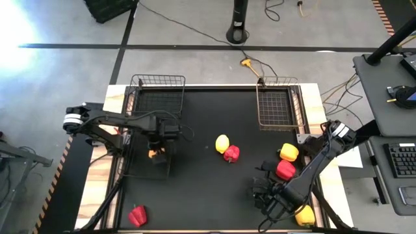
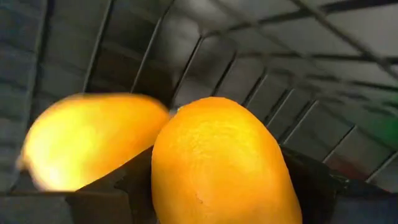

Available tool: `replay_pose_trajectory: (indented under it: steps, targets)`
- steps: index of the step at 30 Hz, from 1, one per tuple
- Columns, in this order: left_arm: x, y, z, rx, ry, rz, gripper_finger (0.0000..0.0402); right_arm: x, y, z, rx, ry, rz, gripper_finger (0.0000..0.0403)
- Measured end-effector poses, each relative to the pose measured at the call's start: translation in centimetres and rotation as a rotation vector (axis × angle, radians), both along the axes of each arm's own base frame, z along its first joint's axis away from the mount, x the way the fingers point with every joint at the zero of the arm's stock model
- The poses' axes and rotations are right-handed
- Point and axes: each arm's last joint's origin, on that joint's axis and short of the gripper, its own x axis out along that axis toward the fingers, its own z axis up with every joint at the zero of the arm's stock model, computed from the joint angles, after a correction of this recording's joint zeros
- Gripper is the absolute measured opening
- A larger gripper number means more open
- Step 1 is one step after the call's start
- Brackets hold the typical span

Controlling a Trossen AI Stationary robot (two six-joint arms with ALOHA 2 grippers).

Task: Sort produce into baskets
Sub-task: Put the bottom lemon into the bottom black wire basket

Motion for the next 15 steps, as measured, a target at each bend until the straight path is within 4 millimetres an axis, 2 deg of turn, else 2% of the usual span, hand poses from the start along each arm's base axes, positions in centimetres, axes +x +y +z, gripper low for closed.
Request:
replay_pose_trajectory:
  steps: [7, 15]
  targets:
    - [-0.51, 0.09, -1.06, 0.045, 0.023, 0.026, 0.0251, -0.01, -0.01, -0.01, -0.001, 0.001, 0.0, 0.0382]
    - [-0.05, 0.28, -0.44, 0.102, 0.005, 0.027, 0.029, -0.01, -0.01, -0.01, -0.001, 0.001, 0.0, 0.0382]
